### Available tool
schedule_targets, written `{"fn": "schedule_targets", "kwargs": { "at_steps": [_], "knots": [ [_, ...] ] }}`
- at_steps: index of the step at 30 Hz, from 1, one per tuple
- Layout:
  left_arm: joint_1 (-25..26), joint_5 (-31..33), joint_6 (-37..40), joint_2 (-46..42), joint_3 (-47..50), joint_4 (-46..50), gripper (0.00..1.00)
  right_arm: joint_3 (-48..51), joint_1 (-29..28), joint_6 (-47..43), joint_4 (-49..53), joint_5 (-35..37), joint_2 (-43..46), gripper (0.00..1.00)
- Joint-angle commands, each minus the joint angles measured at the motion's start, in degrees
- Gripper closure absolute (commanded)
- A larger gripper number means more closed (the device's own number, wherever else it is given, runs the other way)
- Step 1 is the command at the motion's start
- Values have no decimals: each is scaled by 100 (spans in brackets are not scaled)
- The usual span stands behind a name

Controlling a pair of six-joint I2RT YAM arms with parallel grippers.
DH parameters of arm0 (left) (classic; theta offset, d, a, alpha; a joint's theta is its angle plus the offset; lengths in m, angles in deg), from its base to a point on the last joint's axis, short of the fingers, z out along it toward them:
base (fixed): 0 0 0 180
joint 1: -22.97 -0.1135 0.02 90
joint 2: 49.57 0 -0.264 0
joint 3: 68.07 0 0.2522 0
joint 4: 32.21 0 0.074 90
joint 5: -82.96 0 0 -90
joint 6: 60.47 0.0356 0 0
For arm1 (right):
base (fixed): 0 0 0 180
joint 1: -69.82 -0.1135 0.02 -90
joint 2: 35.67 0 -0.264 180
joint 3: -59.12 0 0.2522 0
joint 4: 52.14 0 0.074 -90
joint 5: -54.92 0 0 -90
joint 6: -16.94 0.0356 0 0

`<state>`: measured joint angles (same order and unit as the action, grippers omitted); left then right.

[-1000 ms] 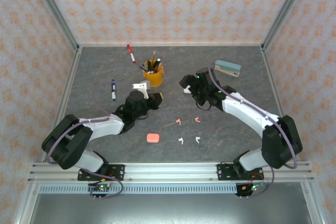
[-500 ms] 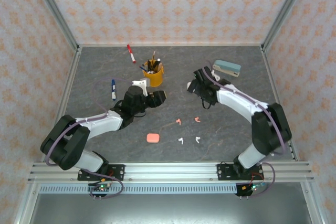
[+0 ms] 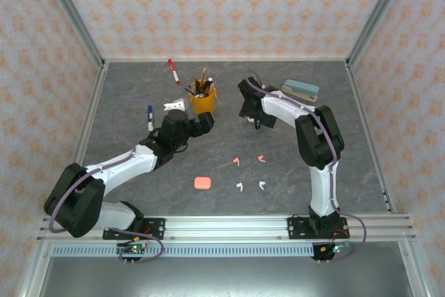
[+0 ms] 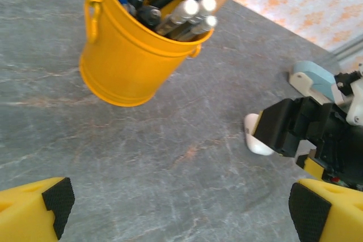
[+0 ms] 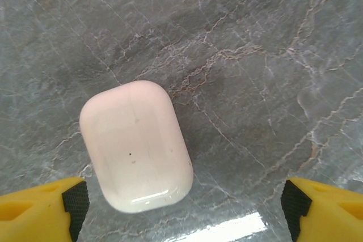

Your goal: Insert the wireless bluetooth earbuds into the charging case

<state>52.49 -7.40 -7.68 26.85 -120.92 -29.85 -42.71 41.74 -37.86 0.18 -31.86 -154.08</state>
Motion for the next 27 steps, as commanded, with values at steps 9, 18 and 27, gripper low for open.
{"fn": "schedule_targets", "kwargs": {
  "at_steps": [9,18,27],
  "knots": [
    [-71,1008,-346,-24,-143,673,0,-702,1,-152,466,-37,-634,18],
    [-82,1185,-368,15,-243,1020,0,-1073,-1,-246,677,-31,-988,30],
    [-84,862,-273,15,-410,1312,0,-719,4,-388,467,-341,-689,58]
  ]
}}
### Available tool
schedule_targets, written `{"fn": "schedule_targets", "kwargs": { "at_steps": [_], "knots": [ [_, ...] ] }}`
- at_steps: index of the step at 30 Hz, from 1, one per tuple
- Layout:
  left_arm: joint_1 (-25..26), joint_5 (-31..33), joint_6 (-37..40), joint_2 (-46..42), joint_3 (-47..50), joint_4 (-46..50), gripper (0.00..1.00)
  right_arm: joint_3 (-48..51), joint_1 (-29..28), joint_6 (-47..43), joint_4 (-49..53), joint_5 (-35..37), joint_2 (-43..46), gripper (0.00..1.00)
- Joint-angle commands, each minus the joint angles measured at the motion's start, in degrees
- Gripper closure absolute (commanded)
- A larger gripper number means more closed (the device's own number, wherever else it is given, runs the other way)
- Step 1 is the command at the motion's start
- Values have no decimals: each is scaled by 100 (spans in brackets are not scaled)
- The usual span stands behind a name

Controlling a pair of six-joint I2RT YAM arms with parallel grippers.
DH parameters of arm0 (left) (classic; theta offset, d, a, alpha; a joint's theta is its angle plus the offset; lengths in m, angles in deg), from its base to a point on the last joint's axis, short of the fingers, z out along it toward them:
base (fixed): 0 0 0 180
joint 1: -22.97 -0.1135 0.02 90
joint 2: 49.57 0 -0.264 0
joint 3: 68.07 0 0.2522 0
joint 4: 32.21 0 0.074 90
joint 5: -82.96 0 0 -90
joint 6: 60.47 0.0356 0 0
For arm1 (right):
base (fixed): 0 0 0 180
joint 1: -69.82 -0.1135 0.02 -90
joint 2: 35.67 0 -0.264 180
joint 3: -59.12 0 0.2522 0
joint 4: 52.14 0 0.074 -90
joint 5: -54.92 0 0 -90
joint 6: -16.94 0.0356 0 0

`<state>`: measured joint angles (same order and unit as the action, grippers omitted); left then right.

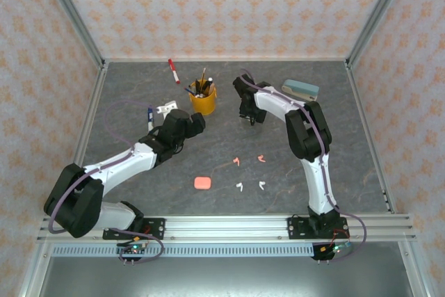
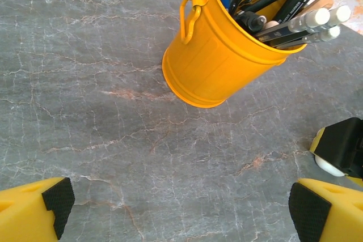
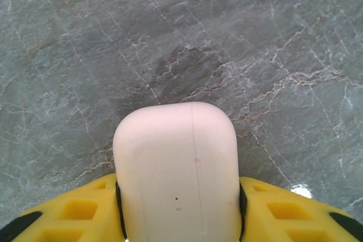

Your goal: Insert the wireless bluetooth earbuds into the charging case

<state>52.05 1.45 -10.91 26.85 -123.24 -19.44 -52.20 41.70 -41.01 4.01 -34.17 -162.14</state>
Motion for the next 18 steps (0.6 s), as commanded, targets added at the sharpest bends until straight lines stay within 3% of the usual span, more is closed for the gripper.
{"fn": "schedule_targets", "kwargs": {
  "at_steps": [1,10,18],
  "knots": [
    [-38,-54,38,13,-188,301,0,325,8,-68,22,-180,207,58],
    [-48,-256,-315,-89,-168,628,0,1672,-208,130,-860,-841,1238,62],
    [-195,-472,-1073,-425,117,745,0,2248,-951,370,-1417,-1252,1777,62]
  ]
}}
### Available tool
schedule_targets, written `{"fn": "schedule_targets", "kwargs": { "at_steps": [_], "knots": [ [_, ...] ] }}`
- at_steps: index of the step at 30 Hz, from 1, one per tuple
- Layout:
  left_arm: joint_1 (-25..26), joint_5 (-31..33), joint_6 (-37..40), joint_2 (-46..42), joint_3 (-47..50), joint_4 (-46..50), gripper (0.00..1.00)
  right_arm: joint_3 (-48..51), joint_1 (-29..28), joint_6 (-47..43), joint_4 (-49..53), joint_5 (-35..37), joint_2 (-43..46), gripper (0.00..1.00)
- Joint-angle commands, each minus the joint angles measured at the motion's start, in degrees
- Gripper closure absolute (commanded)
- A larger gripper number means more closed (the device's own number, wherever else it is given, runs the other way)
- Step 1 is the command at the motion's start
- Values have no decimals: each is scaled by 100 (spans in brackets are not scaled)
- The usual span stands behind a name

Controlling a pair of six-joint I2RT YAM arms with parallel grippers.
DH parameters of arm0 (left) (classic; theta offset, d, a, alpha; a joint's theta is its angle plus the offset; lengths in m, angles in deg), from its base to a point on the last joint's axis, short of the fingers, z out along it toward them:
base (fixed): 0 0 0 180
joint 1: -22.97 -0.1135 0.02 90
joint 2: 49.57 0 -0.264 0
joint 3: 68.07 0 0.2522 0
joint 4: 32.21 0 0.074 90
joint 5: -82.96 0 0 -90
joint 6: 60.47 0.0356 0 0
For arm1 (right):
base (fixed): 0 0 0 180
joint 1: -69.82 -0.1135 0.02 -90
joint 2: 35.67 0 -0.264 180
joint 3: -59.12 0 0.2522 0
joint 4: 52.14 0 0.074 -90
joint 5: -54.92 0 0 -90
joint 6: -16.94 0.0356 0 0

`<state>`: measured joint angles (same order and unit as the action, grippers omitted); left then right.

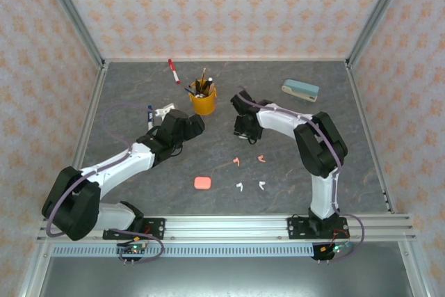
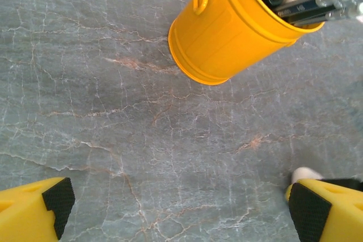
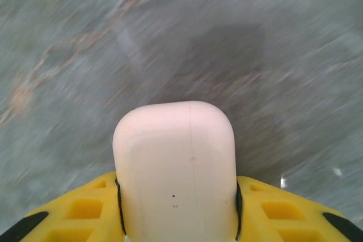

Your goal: Insert the wireless bluetooth earbuds into the charging case

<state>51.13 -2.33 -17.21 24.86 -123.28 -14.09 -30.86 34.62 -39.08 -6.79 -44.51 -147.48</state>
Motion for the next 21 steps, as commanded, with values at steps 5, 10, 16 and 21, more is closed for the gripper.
{"fn": "schedule_targets", "kwargs": {
  "at_steps": [5,10,16,21],
  "knots": [
    [-423,-526,-1052,-359,271,249,0,211,-654,306,-743,-510,393,62],
    [-807,-1052,-1698,-424,427,216,0,261,-897,455,-1217,-852,208,62],
    [-1131,-1566,-2269,-357,549,125,0,298,-1037,745,-1683,-1336,-45,62],
    [-1216,-2037,-2641,-104,661,-267,0,462,-1063,970,-2254,-1686,-10,61]
  ]
}}
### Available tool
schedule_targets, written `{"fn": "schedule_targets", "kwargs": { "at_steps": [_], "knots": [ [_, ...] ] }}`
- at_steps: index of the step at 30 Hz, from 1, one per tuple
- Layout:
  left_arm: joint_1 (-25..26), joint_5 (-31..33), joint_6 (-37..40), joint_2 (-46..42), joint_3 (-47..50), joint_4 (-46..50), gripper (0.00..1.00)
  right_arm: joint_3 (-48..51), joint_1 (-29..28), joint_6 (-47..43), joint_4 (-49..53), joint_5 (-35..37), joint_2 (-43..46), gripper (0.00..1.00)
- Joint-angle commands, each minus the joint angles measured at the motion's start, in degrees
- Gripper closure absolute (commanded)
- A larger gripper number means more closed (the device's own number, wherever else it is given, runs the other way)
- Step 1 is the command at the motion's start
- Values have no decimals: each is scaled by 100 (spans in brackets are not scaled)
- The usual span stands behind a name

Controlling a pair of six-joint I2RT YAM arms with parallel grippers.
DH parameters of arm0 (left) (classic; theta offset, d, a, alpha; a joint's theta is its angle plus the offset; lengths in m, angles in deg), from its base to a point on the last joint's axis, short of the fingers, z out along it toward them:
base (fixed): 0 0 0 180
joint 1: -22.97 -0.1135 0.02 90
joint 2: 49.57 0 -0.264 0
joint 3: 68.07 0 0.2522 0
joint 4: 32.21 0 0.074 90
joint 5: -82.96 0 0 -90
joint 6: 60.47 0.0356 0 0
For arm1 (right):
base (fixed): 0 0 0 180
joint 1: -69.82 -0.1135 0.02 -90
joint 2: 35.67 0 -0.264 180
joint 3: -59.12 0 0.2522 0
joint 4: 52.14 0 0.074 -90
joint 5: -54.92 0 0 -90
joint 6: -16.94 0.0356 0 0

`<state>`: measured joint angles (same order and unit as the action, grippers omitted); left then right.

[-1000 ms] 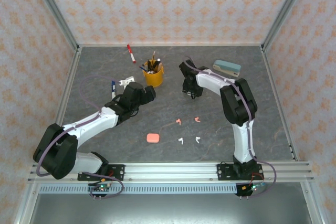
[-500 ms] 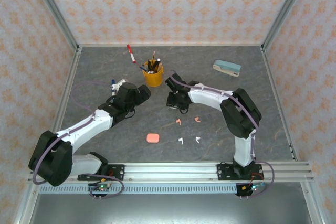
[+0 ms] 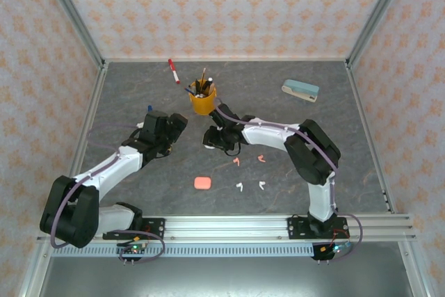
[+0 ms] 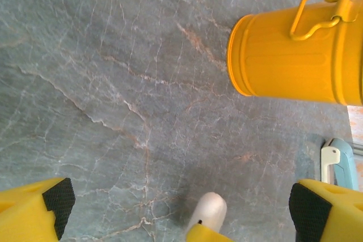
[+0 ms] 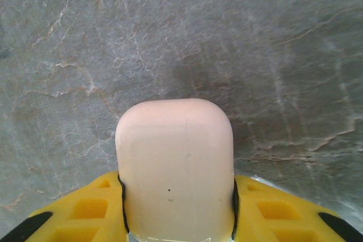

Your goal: Insert the wireless bluetooth earbuds into the charging case

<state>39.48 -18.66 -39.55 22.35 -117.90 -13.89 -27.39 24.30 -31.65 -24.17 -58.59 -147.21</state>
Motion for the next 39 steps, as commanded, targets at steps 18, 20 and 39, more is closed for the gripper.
{"fn": "schedule_targets", "kwargs": {
  "at_steps": [18,20,39],
  "knots": [
    [-73,-2135,-2102,1679,34,-2066,0,750,-36,-1073,-1759,-384,480,61],
    [-68,-2194,-2255,1822,69,-2258,0,821,-32,-1154,-1884,-397,508,61],
    [-462,-2,-256,-323,-503,972,0,34,-369,-1220,969,1777,536,18]
  ]
}}
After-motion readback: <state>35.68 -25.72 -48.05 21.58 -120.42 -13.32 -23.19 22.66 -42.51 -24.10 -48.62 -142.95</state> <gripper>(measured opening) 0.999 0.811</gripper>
